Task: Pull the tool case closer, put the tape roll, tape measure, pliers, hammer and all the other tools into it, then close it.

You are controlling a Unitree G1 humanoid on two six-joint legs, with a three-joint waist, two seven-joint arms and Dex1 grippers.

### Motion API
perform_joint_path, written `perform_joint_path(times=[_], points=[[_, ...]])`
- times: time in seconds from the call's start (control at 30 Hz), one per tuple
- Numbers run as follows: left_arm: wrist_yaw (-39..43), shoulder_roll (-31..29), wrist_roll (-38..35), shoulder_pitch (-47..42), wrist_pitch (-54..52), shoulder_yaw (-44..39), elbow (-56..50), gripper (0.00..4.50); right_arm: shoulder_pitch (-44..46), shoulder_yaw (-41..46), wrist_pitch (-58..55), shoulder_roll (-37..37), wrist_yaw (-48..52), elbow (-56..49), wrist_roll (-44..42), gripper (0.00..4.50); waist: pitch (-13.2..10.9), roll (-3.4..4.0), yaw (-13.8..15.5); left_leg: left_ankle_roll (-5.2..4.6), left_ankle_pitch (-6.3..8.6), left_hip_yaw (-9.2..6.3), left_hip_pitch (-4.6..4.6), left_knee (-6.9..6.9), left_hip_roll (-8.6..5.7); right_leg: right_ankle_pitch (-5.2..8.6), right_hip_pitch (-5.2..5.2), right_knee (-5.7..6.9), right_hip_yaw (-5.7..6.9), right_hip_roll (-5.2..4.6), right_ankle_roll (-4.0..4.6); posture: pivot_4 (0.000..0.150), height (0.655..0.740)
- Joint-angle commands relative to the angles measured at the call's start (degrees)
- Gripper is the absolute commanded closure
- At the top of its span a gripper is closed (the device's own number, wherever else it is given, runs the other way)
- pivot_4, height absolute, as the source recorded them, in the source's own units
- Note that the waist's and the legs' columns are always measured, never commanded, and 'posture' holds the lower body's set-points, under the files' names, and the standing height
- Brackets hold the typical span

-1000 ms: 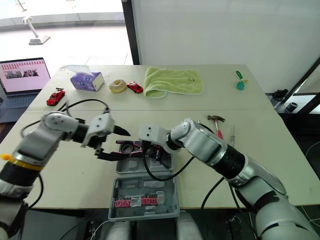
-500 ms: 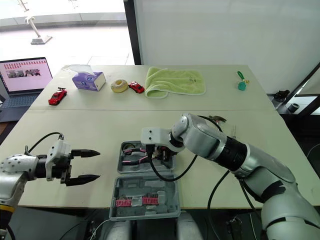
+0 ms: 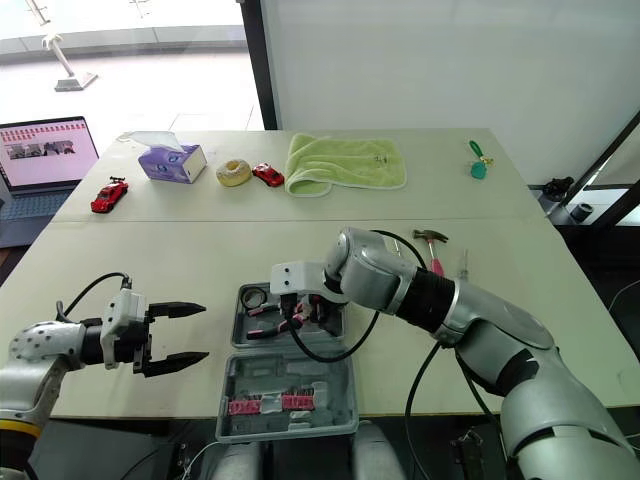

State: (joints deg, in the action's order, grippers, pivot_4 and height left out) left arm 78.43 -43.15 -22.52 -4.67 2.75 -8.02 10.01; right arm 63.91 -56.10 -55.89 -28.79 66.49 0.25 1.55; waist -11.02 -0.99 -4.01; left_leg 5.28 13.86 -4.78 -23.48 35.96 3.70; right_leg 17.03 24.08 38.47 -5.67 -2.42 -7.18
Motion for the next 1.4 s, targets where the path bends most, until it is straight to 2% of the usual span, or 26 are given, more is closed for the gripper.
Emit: perform_joint_path(times=[0.03,0.5,0.97,1.03,1.07,1.2,1.23,1.4], points=[[-0.36,-0.27,-0.04,-0.61,0.28,0.05,-0.44,0.00,0.46,0.78,-0.07,1.17,0.25,-0.79,1.07,3.54,0.00,0.00,-0.02,0.00,0.00,0.00,0.00,0.00,0.00,0.00,0.00,0.00,0.00,0.00,0.00,0.150,0.7400],[-1.62,0.07,-0.09,-2.22,-1.20,1.49,-1.07,0.00,0.13,1.89,0.11,6.86,-1.39,5.99,2.67,3.54,0.00,0.00,-0.07,0.00,0.00,-0.02,0.00,-0.01,0.00,0.00,0.01,0.02,0.00,0.02,0.00,0.150,0.7400],[-2.23,-0.34,0.21,-2.04,-1.87,1.96,-1.41,0.00,-1.11,3.12,-0.85,8.36,-2.18,6.38,2.62,3.54,0.00,0.00,-0.12,0.00,0.00,-0.03,0.00,-0.01,0.00,0.00,0.01,0.03,0.00,0.02,0.00,0.150,0.7400],[-2.27,-0.37,0.27,-2.07,-2.08,2.03,-1.52,0.00,-1.14,3.52,-0.57,8.46,-2.66,6.47,2.81,2.45,0.00,0.00,-0.13,0.00,0.00,-0.03,0.00,-0.01,0.00,0.00,0.01,0.03,0.00,0.03,0.00,0.150,0.7400],[-2.26,-0.40,0.26,-2.09,-2.20,2.04,-1.57,0.00,-1.13,3.60,-0.55,8.41,-2.63,6.40,2.77,2.22,0.00,0.00,-0.11,0.00,0.00,-0.03,0.00,-0.01,0.00,0.00,0.01,0.03,0.00,0.03,0.00,0.150,0.7400],[-2.30,-0.59,0.23,-2.19,-2.55,2.03,-1.50,0.00,-1.02,5.11,-0.99,8.80,-2.99,6.00,2.22,0.23,0.00,0.00,-0.06,0.00,0.00,-0.02,0.00,-0.01,0.00,0.00,0.01,0.03,0.00,0.02,0.00,0.150,0.7400],[-2.27,-0.64,0.21,-2.22,-2.61,2.02,-1.46,0.00,-0.99,5.92,-1.31,9.12,-3.32,5.85,1.96,0.06,0.00,0.00,-0.06,0.00,0.00,-0.02,0.00,-0.01,0.00,0.00,0.01,0.03,0.00,0.02,0.00,0.150,0.7400],[-2.44,-0.83,0.19,-2.51,-3.03,2.10,-1.63,0.00,-1.27,11.01,-3.55,10.83,-4.38,2.66,-0.36,0.06,0.00,0.00,-0.09,0.00,0.00,-0.03,0.00,-0.02,0.00,0.00,0.01,0.03,0.00,0.02,0.00,0.150,0.7400]])
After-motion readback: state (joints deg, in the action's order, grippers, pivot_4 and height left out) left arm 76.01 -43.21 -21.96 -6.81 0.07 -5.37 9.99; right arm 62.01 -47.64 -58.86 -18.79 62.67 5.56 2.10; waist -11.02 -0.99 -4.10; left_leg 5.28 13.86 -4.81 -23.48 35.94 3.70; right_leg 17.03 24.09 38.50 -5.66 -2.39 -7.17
